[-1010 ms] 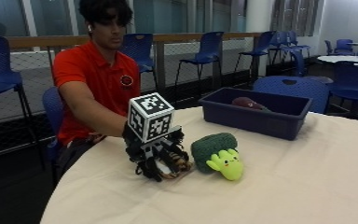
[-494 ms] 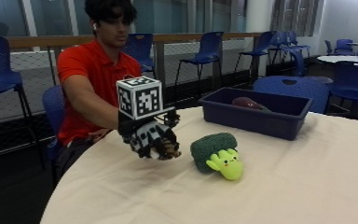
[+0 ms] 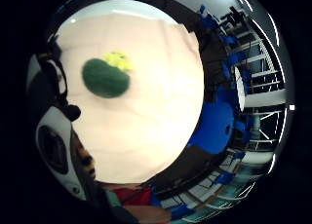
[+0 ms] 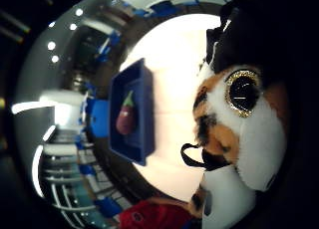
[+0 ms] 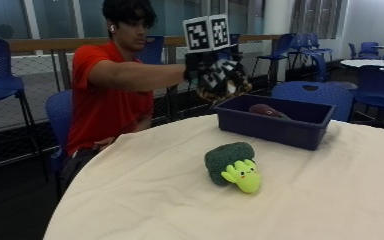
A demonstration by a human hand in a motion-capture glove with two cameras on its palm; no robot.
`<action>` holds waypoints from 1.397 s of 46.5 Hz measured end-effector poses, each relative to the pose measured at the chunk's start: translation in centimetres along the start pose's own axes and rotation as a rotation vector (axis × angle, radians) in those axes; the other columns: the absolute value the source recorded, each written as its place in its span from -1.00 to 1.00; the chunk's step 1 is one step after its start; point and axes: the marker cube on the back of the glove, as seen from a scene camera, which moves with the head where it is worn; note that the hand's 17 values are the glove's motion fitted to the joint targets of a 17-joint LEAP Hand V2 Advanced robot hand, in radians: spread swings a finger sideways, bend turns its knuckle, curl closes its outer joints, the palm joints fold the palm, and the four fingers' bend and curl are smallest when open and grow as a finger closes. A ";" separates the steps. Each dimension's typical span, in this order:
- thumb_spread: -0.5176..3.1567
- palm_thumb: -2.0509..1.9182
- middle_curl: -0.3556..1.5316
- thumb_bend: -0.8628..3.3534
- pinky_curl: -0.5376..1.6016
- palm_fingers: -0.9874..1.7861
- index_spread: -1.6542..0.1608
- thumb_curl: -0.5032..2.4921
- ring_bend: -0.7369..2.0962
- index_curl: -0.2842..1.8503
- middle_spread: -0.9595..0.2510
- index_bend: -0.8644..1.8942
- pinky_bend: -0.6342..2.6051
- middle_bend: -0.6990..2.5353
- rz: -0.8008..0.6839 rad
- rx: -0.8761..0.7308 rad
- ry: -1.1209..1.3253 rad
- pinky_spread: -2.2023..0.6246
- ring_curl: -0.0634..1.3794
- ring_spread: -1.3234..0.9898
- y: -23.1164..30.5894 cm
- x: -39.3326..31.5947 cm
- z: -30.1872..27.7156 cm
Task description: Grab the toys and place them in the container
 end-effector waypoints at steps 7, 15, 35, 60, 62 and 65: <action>-0.36 0.39 -0.24 -0.54 -0.10 0.45 0.32 -0.14 0.29 -0.46 -0.12 -0.26 0.05 -0.28 -0.109 0.009 -0.036 0.21 -0.21 -0.25 -1.6 -10.3 -1.8; -0.38 0.39 -0.22 -0.55 -0.09 0.43 0.32 -0.11 0.28 -0.46 -0.14 -0.26 0.05 -0.30 -0.261 -0.005 -0.054 0.21 -0.21 -0.26 -2.1 -20.9 -1.7; -0.33 0.33 -0.22 -0.60 -0.06 0.18 0.31 -0.09 0.24 -0.46 -0.04 -0.31 0.08 -0.46 -0.341 -0.123 -0.103 0.21 -0.18 -0.25 -2.0 -28.4 1.4; -0.15 0.00 -0.31 -0.62 -0.12 -0.44 0.45 -0.39 -0.23 -0.56 0.44 -0.29 0.11 -0.49 -0.050 -0.053 0.009 0.60 -0.50 0.15 -6.5 -7.5 2.9; -0.15 -0.01 -0.32 -0.63 -0.13 -0.44 0.45 -0.40 -0.23 -0.56 0.44 -0.29 0.11 -0.49 -0.023 -0.063 0.017 0.61 -0.51 0.15 -6.7 -5.5 3.6; -0.16 -0.01 -0.33 -0.63 -0.13 -0.44 0.45 -0.41 -0.25 -0.56 0.45 -0.29 0.11 -0.49 0.015 -0.095 0.026 0.62 -0.51 0.16 -6.9 -2.7 5.1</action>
